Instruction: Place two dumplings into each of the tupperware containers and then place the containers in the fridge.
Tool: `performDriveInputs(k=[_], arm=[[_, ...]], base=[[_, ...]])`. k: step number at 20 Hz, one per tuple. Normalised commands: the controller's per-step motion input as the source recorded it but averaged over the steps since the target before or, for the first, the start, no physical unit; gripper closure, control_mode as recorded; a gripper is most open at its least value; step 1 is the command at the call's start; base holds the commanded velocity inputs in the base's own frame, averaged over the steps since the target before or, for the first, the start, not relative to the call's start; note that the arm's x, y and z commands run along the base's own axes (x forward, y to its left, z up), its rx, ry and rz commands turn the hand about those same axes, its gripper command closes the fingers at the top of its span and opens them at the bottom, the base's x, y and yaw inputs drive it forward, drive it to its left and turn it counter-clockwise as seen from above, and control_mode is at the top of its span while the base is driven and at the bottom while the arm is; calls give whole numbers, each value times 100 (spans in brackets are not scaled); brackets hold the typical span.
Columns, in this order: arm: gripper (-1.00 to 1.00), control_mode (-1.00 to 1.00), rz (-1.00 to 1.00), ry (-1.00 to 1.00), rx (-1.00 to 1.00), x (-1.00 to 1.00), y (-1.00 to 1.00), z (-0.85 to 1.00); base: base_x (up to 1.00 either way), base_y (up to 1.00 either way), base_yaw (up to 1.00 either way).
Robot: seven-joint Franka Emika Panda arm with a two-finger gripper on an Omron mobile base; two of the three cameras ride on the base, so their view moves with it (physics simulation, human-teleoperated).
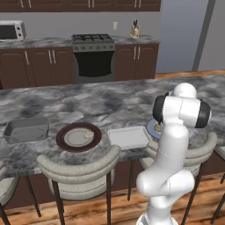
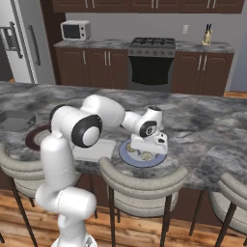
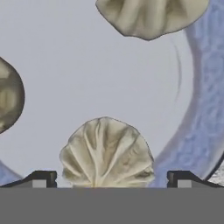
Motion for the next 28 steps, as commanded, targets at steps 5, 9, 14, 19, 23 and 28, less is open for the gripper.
performDriveInputs(k=[5,9,14,19,23,28], arm=[[-100,-100,0,5,1,0,0,-16],[100,-100,0,5,0,0,0,-14],[100,-100,0,0,0,0,0,-5],[100,-100,0,-5,0,-9,6,40],[100,-100,0,-8,0,-47,70,52],[100,-100,0,-9,0,-31,88,38]], base=[[0,0,0],[0,0,0],[0,0,0],[0,0,0],[0,0,0],[0,0,0]])
